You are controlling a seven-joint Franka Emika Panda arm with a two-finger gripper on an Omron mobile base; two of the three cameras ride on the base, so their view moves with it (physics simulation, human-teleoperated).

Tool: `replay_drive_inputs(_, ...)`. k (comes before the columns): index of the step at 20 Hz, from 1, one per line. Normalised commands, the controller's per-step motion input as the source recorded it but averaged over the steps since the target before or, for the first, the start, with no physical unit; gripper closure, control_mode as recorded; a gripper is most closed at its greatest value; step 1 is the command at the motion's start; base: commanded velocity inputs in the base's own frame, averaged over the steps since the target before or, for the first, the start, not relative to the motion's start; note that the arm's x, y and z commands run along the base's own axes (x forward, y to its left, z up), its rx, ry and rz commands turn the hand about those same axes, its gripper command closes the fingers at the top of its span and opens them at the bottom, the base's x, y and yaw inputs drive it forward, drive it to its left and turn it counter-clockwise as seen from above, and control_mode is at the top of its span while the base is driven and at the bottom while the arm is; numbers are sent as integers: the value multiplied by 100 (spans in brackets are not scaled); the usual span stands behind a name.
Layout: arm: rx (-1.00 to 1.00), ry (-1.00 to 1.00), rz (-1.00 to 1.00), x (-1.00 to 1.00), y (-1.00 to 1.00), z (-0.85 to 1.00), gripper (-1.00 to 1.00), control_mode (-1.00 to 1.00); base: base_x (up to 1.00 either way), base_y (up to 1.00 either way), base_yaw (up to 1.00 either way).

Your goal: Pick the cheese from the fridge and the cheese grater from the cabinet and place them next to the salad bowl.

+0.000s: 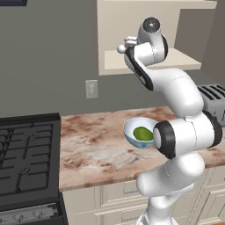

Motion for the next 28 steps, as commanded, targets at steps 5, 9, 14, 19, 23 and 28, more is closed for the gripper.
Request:
replay_drive_inputs(5, 0, 0, -1, 25, 0, 0, -100, -100, 0, 0, 0)
replay_drive_inputs(9, 0, 0, -3, 23, 0, 0, -100, -100, 0, 0, 0)
replay_drive_inputs(14, 0, 0, -4, 15, -4, 0, -100, -100, 0, 0, 0)
replay_drive_inputs(19, 0, 0, -4, 11, -1, 0, -100, -100, 0, 0, 0)
replay_drive_inputs(23, 0, 0, -3, 7, -1, -2, -100, -100, 0, 0, 0)
replay_drive_inputs(28, 0, 0, -1, 2, 0, -4, 100, -100, 0, 0, 0)
